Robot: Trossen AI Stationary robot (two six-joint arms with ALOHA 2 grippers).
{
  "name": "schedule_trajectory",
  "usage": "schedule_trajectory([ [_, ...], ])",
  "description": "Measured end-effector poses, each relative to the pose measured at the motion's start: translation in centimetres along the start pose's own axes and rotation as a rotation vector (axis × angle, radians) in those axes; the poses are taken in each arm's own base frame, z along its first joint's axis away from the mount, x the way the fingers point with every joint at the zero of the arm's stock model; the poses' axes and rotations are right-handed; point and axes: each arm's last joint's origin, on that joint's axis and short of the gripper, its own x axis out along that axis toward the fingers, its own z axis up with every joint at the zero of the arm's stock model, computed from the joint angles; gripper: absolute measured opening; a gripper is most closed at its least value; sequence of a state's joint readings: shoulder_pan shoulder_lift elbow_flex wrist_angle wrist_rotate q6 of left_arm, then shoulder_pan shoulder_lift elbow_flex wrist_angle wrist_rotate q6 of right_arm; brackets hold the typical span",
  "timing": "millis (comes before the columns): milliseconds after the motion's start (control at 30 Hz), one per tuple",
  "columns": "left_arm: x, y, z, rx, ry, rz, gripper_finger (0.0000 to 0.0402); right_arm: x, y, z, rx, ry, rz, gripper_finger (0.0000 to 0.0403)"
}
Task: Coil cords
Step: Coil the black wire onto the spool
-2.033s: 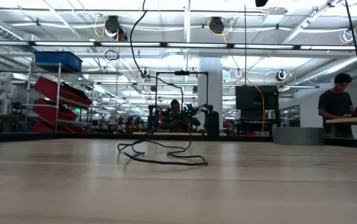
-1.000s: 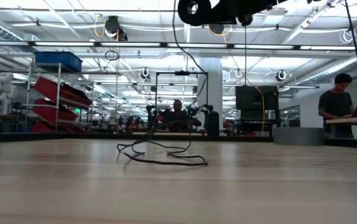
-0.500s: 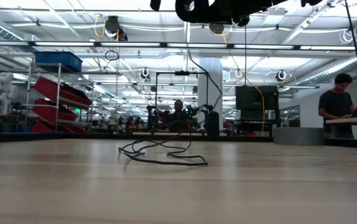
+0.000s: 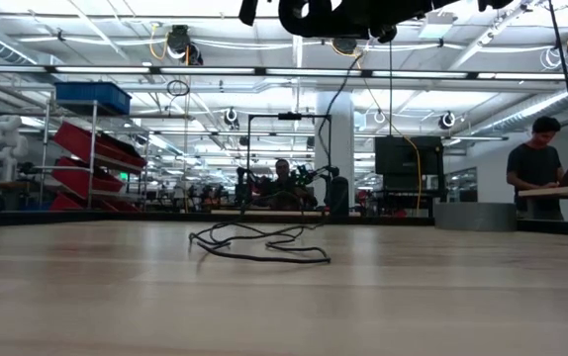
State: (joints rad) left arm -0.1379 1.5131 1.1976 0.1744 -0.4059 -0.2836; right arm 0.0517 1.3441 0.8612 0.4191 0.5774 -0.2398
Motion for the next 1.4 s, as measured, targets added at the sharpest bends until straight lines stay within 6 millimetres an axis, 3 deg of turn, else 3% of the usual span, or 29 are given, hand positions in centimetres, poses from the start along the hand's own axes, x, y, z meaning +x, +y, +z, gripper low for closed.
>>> schedule_trajectory([
  [667, -0.2, -0.8, -0.5, -0.015, 0.013, -0.015, 0.008, -1.1, -0.8, 1.4, 0.075, -0.07, 0.087, 0.0],
  [1033, 0.9, -1.8, -2.7, 0.017, 0.07, -0.021, 0.008, -2.0, -1.2, 2.2, 0.129, -0.102, 0.161, 0.0],
  [1233, -0.1, -3.7, -3.3, 0.06, 0.088, -0.078, 0.008, -3.0, -1.9, 2.5, 0.143, -0.081, 0.187, 0.0],
  [1400, -0.9, -4.1, -4.2, 0.103, 0.164, -0.056, 0.008, -4.3, -2.6, 3.2, 0.19, -0.095, 0.273, 0.0],
])
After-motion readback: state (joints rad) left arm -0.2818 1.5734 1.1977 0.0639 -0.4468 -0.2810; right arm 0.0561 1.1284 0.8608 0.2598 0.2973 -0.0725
